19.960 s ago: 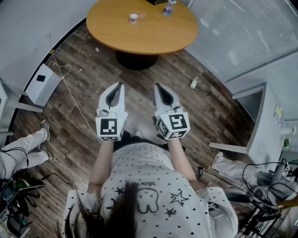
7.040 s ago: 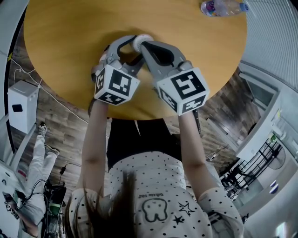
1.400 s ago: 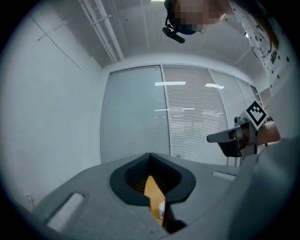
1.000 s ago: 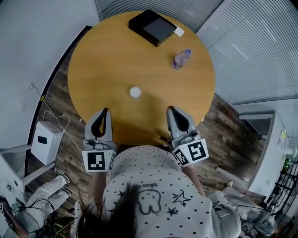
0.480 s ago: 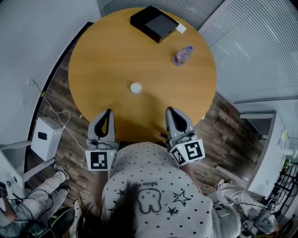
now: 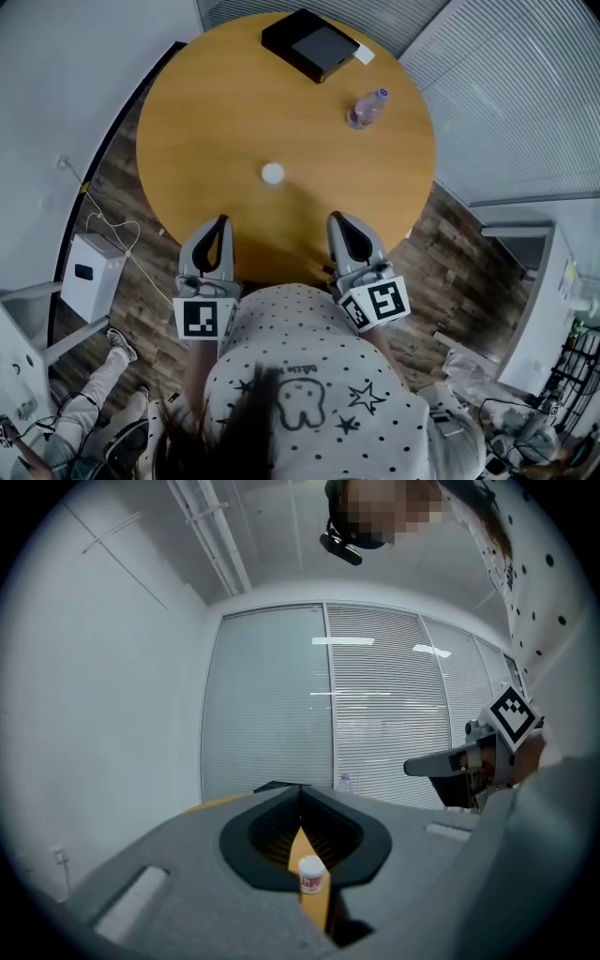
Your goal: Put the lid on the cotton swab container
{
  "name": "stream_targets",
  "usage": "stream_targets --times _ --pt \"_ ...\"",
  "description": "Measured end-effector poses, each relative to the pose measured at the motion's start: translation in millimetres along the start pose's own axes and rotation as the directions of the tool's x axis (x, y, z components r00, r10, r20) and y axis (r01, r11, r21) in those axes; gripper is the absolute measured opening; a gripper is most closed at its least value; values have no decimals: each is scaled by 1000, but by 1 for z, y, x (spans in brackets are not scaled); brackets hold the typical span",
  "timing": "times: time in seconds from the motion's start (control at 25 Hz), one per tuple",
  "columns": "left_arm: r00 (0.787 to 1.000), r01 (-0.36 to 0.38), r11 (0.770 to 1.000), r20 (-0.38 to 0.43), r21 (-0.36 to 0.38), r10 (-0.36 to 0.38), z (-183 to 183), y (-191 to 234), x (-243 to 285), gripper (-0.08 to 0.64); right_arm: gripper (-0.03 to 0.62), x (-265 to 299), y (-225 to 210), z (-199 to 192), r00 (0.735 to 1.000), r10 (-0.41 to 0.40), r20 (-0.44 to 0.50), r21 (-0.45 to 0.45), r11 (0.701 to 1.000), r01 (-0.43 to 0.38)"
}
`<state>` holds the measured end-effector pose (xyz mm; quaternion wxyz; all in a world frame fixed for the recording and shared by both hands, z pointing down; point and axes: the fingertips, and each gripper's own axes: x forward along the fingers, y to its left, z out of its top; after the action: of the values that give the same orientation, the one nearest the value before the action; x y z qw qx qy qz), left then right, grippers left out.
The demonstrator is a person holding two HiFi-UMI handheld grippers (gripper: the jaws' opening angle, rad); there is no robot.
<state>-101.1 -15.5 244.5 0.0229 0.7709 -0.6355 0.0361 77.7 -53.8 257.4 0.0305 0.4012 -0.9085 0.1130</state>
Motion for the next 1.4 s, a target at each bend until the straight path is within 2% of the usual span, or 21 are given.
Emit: stream_targets --times 0.32,1.4 --pt "1000 28 1000 14 6 -28 4 -5 1 9 5 1 5 2 1000 8 -1 -12 1000 -8" --pt "999 48 999 18 -5 -48 5 -6 1 9 3 0 9 4 1000 -6 1 -27 1000 6"
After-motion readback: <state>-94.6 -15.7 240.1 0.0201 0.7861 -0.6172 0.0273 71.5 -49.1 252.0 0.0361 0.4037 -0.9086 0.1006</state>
